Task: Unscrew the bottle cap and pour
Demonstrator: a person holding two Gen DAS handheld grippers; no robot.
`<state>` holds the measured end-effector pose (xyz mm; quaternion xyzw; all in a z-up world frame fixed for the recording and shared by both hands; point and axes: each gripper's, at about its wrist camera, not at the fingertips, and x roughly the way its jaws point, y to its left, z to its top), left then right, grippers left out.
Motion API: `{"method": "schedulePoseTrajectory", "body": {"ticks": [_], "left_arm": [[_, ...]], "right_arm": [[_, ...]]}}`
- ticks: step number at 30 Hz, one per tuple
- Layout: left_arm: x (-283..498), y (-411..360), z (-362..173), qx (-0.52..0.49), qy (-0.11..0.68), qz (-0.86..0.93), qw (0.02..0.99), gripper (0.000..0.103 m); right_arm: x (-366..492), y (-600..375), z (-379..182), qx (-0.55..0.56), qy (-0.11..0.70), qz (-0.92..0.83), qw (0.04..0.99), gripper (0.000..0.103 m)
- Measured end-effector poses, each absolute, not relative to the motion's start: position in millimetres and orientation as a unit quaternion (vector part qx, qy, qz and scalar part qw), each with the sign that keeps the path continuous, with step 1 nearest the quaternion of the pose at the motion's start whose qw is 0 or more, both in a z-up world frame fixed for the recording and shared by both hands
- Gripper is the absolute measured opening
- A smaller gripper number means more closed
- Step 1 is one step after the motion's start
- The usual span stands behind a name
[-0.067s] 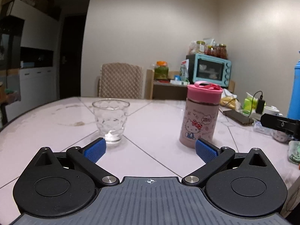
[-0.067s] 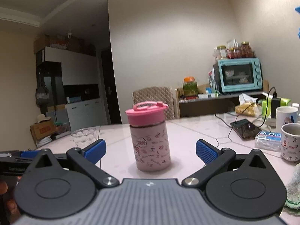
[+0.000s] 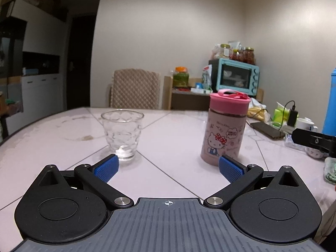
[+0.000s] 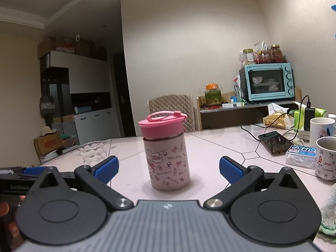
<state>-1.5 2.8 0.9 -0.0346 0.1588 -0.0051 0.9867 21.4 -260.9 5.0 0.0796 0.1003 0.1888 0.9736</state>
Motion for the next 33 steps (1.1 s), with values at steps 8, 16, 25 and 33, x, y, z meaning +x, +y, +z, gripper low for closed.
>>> {"method": "schedulePoseTrajectory", "body": {"ticks": [8,16,25,33], "left_arm": [[13,3,-10,-0.033,0.168,0.005,0.985,0.103],[15,6,-2,-0.042,0.156,-0.011,0.987,0.103],[17,4,-7,-0.043,0.157,-0.013,0.987,0.103],[21,3,-8,-0.040,0.158,-0.011,0.987,0.103]], "right_arm": [[24,-264,1,0.086,0.115,0.197,0.970,0.103],[34,-255,-1,0.072,0.113,0.194,0.972,0.103],[35,-253,-3,0.072,0.111,0.194,0.972,0.103],[40,-251,-4,0.072,0.115,0.194,0.972,0.103]]}}
